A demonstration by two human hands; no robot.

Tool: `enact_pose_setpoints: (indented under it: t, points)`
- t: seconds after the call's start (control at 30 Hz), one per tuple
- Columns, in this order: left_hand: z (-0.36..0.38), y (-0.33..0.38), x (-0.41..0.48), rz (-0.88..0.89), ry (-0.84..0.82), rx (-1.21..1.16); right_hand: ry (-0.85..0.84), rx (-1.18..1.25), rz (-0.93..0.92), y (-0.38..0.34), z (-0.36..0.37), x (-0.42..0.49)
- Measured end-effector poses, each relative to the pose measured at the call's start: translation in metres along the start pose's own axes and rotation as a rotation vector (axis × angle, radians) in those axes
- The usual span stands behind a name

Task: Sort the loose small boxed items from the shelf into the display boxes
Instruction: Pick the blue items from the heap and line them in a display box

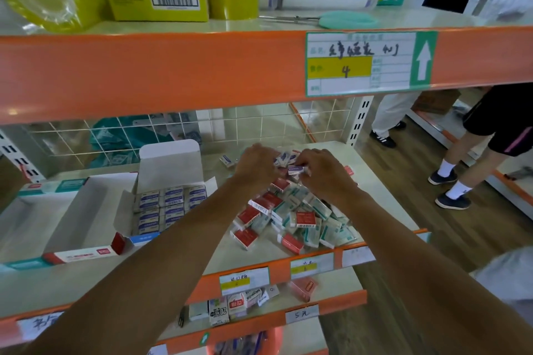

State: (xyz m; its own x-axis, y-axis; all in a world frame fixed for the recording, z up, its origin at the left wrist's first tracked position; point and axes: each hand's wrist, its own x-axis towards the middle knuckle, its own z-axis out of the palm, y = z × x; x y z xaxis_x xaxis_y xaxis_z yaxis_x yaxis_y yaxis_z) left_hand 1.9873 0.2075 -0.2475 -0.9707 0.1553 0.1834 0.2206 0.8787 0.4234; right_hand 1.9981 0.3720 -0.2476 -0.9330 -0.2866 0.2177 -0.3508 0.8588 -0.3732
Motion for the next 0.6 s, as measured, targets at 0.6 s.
enact_pose_setpoints:
  t: [0.6]
  points:
    - [-0.062,-0.062,-0.065,-0.153,0.066,-0.134,-0.039,0.311,0.037,-0.084,0.026,0.006]
